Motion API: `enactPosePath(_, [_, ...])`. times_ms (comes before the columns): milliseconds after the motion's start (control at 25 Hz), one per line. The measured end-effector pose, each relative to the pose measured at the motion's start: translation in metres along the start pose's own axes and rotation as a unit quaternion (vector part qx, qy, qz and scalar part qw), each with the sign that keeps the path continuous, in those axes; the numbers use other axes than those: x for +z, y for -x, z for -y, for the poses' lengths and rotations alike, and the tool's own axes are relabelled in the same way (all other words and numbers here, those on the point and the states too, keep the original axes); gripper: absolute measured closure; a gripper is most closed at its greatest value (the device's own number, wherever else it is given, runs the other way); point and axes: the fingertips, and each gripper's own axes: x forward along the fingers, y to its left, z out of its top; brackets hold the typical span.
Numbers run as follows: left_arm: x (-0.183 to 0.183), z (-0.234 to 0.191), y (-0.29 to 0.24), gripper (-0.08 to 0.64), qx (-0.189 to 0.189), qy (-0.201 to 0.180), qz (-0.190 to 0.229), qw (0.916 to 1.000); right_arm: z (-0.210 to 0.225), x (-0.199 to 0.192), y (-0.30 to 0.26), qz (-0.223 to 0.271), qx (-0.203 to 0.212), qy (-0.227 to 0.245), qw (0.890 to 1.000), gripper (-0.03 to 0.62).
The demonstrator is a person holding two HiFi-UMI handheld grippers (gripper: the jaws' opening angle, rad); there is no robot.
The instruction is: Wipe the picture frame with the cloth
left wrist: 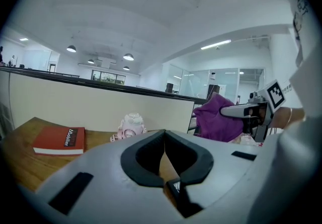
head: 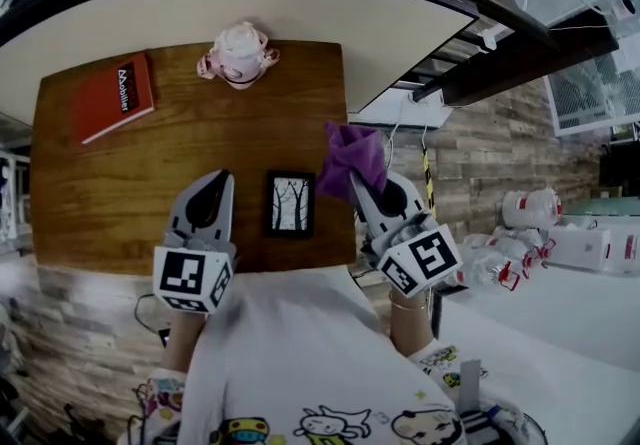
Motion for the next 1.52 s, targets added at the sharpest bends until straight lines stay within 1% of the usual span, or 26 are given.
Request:
enactPosePath(200, [0.001, -0.001, 0.001, 0.555, 0.000, -0.002, -0.009, 1.0000, -0.001, -0.002, 0.000, 0.000, -0.001, 0.004, 1.000, 0.568])
enactPosePath(520, [0.001, -0.002, 0.003, 0.555, 0.006, -0.005, -0.015, 0.9999, 0.001, -0.011, 0.000, 0.000, -0.002, -0.023, 1.000, 0.568])
enactPosePath(720, [0.000, -0.001, 0.004, 0.555, 0.009, -0.012, -0.016, 0.9998, 0.002, -0.014, 0.000, 0.000, -0.003, -0.031, 1.000, 0.568])
enactPosePath(1000, [0.000, -0.002, 0.004, 0.555, 0.010, -0.012, -0.015, 0.9998, 0.000, -0.014, 0.000, -0.001, 0.006, -0.029, 1.000, 0.568])
enactPosePath(1520, [0.000, -0.004, 0.006, 0.555, 0.012, -0.011, -0.015, 0.9998, 0.000, -0.013, -0.001, -0.001, 0.004, -0.027, 1.000, 0.568])
